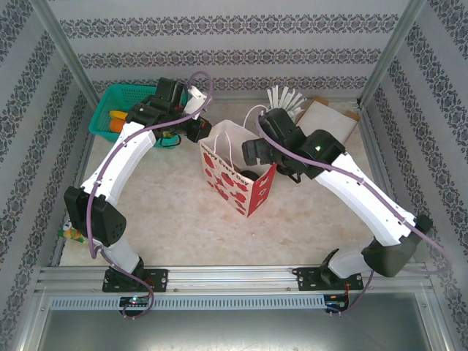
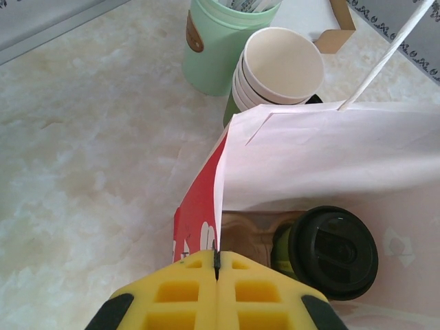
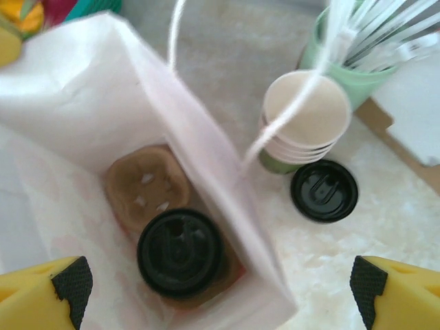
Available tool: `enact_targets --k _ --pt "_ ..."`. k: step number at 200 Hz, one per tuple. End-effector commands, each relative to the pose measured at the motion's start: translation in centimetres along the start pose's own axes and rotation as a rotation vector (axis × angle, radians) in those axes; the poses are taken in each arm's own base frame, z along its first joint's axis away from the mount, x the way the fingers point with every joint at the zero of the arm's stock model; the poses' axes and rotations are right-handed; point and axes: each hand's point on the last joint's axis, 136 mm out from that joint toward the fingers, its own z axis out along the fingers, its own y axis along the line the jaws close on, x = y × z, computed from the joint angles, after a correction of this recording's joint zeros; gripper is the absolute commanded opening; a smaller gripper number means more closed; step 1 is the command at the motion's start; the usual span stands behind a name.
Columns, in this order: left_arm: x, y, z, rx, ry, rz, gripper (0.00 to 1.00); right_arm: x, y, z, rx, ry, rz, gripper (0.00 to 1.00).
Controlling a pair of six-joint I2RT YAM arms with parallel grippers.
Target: Pack the takeout coffee
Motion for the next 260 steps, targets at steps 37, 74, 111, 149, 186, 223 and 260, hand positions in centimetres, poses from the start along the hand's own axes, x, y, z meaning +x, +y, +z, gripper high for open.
enact_targets --k 37,74,111,149,186,223,260 --pt "0.2 -0.2 0.4 0.020 -0.008 -0.038 0.00 2.9 -4.2 -0.4 -0.087 -0.096 0.384 0.98" --pt "-0.2 -0.2 0.3 0.020 -0.015 -0.045 0.00 5.3 -4.0 0.5 -0.141 -0.031 0.632 0.94" --pt "-0.5 -0.4 0.3 0.029 -0.015 -0.040 0.00 6.1 -3.9 0.7 -0.096 0.029 0.640 0.85" --pt "-0.5 -0.5 0.1 0.027 -0.021 -0.042 0.00 6.1 -2.0 2.2 -0.126 0.099 0.588 0.74" --pt "-0.7 -0.6 0.0 0.026 -0.027 -0.040 0.00 5.9 -0.7 2.8 -0.126 0.136 0.534 0.59" --pt "-0.7 -0.4 -0.5 0.004 -0.032 -0.058 0.00 5.8 -0.7 3.1 -0.118 0.137 0.519 0.31" --pt "-0.7 -0.5 -1.4 -0.018 -0.039 -0.066 0.00 4.7 -0.2 3.4 -0.135 0.143 0.474 0.09"
